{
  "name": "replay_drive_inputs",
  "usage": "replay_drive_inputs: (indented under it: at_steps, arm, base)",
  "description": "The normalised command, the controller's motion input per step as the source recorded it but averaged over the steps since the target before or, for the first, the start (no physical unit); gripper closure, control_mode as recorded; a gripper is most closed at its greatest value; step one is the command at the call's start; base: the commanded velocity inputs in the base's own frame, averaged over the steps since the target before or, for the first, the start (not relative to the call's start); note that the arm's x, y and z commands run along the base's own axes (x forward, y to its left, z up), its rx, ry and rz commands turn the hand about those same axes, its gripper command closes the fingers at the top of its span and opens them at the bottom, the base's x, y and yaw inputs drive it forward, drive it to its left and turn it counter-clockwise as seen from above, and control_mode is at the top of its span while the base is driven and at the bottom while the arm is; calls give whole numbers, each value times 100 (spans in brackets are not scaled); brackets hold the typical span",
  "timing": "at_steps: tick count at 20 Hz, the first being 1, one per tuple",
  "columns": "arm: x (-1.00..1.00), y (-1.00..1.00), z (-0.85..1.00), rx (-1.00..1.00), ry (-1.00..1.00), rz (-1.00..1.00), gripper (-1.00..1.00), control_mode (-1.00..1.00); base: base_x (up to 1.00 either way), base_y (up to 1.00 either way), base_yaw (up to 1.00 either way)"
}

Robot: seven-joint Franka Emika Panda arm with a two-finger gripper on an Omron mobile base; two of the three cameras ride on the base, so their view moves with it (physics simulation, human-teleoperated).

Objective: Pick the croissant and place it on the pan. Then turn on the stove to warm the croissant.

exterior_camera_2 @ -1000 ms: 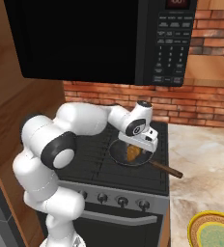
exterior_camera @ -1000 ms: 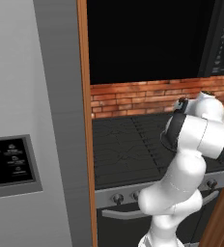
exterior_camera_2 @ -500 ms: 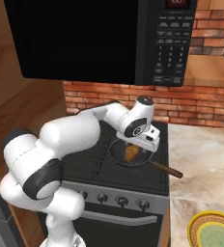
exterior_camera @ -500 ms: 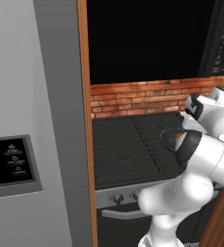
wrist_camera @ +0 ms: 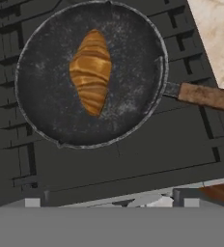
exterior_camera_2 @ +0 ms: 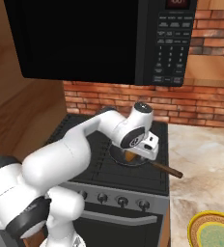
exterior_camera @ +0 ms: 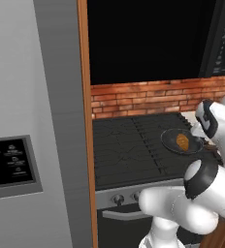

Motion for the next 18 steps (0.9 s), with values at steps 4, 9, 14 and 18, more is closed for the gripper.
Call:
replay_drive_inputs:
  at_steps: [4, 9, 14, 18]
  arm:
    - [-52, 13, 7, -1, -4, 4, -100, -100]
    - [-46, 20, 0, -3, -5, 6, -100, -100]
    - [-41, 14, 0, -2, -11, 6, -100, -100]
    - [-35, 4, 0, 0, -20, 6, -100, -100]
  base:
    - [0, 0, 0]
    - [0, 0, 0]
    - [0, 0, 0]
    - [0, 0, 0]
